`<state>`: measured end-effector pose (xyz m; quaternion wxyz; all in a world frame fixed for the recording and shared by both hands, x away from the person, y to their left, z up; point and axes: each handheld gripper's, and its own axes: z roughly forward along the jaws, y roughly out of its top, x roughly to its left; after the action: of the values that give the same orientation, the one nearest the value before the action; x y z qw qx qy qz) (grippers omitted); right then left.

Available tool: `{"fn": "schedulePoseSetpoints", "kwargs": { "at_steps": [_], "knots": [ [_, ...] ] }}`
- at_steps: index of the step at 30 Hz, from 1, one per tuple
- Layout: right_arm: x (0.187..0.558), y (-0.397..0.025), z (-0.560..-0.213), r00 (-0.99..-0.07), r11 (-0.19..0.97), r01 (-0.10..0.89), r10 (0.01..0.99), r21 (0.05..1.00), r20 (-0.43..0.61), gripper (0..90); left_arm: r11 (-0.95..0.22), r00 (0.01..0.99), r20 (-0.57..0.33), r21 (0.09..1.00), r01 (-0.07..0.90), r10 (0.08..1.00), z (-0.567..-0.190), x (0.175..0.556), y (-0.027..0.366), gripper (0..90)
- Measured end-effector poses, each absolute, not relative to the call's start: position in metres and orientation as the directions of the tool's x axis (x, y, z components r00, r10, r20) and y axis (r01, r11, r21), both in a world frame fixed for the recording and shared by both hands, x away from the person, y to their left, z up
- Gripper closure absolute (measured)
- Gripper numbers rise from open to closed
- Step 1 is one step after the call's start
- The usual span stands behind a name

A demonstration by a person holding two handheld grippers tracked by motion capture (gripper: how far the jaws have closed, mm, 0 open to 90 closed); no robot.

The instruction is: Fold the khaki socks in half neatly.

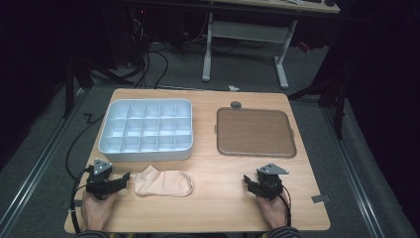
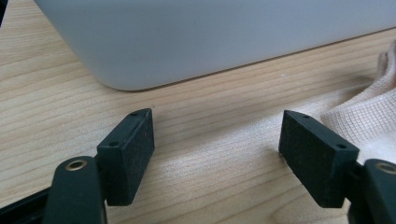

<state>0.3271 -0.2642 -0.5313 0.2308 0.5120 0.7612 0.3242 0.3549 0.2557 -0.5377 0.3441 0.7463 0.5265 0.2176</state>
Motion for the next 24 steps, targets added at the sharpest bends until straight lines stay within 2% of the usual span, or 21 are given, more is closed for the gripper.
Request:
{"fn": "schedulePoseSetpoints", "kwargs": {
  "at_steps": [13, 24],
  "knots": [
    [0.3269, -0.2633, -0.5312, -0.395, 0.286, 0.621, 0.918, 0.729, -0.023, 38.9, -0.231, 0.375, -0.030, 0.740, 0.632, 0.927, -0.5376, 0.3560, 0.2571, 26.5],
    [0.3280, -0.2652, -0.5310, -0.387, 0.276, 0.625, 0.922, 0.731, -0.017, 42.6, -0.233, 0.370, -0.023, 0.739, 0.632, 0.929, -0.5368, 0.3557, 0.2588, 30.0]
  ]
}}
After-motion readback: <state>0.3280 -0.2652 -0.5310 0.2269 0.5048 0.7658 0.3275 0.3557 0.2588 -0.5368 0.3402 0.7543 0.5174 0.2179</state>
